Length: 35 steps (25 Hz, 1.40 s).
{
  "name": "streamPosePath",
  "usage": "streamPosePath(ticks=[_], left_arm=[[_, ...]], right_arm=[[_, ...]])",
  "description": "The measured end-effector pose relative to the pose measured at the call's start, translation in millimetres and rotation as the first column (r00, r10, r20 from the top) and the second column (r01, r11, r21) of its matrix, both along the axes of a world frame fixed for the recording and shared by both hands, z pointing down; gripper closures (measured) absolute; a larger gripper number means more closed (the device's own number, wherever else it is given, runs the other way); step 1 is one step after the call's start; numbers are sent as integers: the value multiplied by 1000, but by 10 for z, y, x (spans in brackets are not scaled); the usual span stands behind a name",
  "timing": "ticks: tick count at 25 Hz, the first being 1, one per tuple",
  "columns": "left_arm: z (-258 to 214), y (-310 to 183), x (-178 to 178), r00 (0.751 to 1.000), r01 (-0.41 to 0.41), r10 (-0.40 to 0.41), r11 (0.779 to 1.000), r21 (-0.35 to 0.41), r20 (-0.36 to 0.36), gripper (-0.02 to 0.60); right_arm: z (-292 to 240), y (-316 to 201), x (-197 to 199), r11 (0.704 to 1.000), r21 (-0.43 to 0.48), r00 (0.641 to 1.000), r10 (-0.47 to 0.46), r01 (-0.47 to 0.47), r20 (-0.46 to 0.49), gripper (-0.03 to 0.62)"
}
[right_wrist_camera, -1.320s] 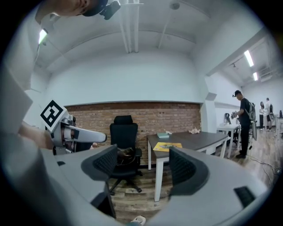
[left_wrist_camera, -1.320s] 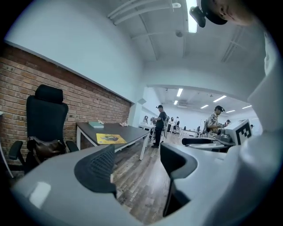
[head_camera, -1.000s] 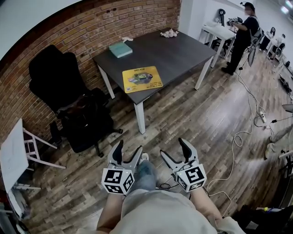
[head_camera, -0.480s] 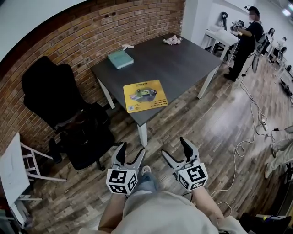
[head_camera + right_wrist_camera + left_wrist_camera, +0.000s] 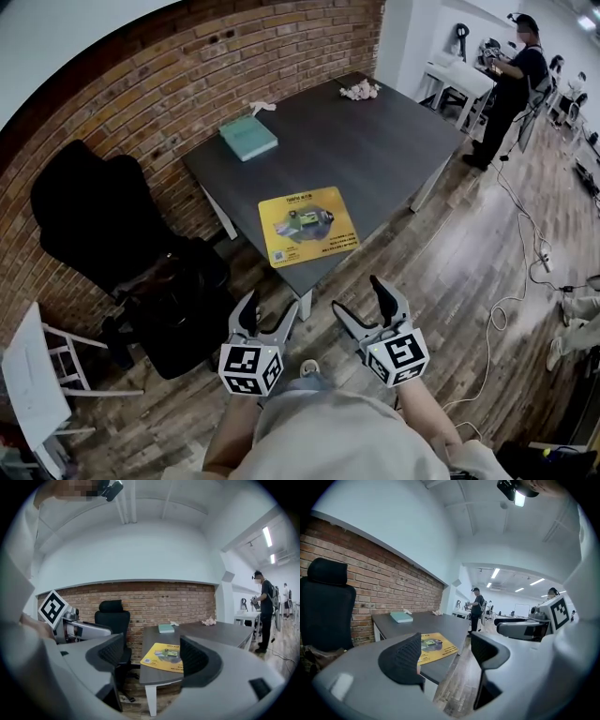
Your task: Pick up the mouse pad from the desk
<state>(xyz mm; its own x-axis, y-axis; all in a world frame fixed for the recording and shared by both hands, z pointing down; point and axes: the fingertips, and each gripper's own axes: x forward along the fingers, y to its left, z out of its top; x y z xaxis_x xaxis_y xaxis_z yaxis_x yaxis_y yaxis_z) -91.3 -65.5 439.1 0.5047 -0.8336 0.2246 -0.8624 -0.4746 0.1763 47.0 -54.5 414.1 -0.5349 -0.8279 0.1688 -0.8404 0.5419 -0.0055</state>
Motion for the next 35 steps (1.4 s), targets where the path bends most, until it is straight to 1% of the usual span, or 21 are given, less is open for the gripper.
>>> streamPosePath(ticks=[5,10,14,18,26,35], left_arm=[[67,-364,-104,1000,-4,4,1000,-12,1,259],[163,-638,-203,1000,-13,13,999,-29,1,259],[246,-851,-240,1000,-8,8,999,-37,4,259],[339,-1050,-286,1000,15,-16,998,-60,-3,259],[603,-1611,-295,999,38,-37,994,-101,12,259],[914,-2387,-246,997,72,-66,984,-162,39,252]], right_arm=[[51,-360,-78,1000,-8,1000,10,-10,1,240],[109,-590,-135,1000,-17,1000,24,-24,-11,239],[188,-746,-76,999,-32,999,41,-42,-35,240],[289,-941,-10,997,-63,998,48,-51,-50,240],[481,-1554,62,996,-86,998,24,-29,-63,240],[771,-2464,159,989,-147,996,-34,21,-87,240]])
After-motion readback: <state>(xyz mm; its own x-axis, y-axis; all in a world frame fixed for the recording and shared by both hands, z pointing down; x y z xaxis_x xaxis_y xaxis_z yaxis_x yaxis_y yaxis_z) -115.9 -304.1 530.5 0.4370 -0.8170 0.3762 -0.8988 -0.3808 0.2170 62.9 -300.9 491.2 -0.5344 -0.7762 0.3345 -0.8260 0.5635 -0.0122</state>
